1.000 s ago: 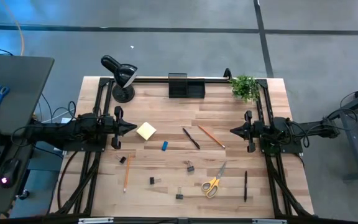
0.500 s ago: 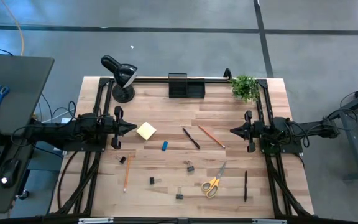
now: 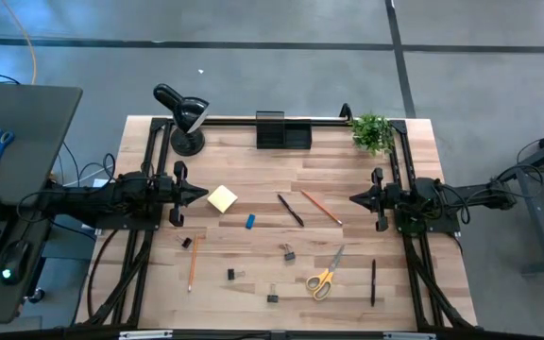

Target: Pick and place office supplies into organizer

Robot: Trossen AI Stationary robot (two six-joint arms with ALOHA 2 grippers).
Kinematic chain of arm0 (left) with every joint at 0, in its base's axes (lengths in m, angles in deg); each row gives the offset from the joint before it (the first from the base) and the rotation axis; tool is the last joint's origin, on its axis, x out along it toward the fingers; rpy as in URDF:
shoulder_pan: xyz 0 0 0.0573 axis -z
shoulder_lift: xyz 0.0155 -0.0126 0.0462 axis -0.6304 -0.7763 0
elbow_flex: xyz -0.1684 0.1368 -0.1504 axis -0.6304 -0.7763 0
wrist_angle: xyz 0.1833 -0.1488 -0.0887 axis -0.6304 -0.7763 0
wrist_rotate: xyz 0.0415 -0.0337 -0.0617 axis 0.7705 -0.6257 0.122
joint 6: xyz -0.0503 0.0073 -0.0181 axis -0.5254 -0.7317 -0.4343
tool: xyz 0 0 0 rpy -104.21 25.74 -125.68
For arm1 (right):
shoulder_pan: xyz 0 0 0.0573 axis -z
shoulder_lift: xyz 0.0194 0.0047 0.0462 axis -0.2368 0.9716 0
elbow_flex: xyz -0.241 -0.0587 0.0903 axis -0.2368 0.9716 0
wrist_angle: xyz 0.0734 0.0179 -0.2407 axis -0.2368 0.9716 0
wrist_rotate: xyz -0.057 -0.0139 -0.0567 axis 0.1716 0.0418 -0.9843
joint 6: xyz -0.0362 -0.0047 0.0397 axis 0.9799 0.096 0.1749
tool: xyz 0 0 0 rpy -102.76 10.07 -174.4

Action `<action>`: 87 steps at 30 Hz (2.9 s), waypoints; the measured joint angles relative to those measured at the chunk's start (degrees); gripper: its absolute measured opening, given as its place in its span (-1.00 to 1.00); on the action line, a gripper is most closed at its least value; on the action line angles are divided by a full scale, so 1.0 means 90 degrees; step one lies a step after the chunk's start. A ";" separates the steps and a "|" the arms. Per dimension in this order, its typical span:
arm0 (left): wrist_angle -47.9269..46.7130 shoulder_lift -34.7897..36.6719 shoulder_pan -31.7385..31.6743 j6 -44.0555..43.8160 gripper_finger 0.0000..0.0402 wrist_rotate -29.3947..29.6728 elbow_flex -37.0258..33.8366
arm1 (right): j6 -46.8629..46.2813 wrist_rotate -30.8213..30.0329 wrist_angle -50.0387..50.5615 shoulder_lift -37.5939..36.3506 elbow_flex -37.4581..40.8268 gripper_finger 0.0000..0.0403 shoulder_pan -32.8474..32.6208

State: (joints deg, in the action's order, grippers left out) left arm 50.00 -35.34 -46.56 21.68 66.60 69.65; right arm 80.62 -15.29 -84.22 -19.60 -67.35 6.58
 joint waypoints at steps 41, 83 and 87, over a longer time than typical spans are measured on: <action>0.1167 0.0001 0.0000 -0.0028 -1.00 -0.0005 -0.0001 | 0.0000 0.0002 0.0000 0.0000 0.0001 -1.00 0.0000; 0.3257 -0.0003 -0.0002 -0.1109 -1.00 -0.0835 0.0001 | 0.1429 -0.0350 -0.0131 -0.0002 0.0002 -1.00 0.0000; 0.3620 -0.0045 0.0000 -0.0936 -1.00 -0.0449 0.0011 | 0.1440 -0.0172 -0.0435 -0.0002 0.0002 -1.00 0.0000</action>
State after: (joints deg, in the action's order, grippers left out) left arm 82.58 -35.75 -46.56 13.26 62.56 69.75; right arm 93.58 -16.84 -88.14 -19.63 -67.33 6.58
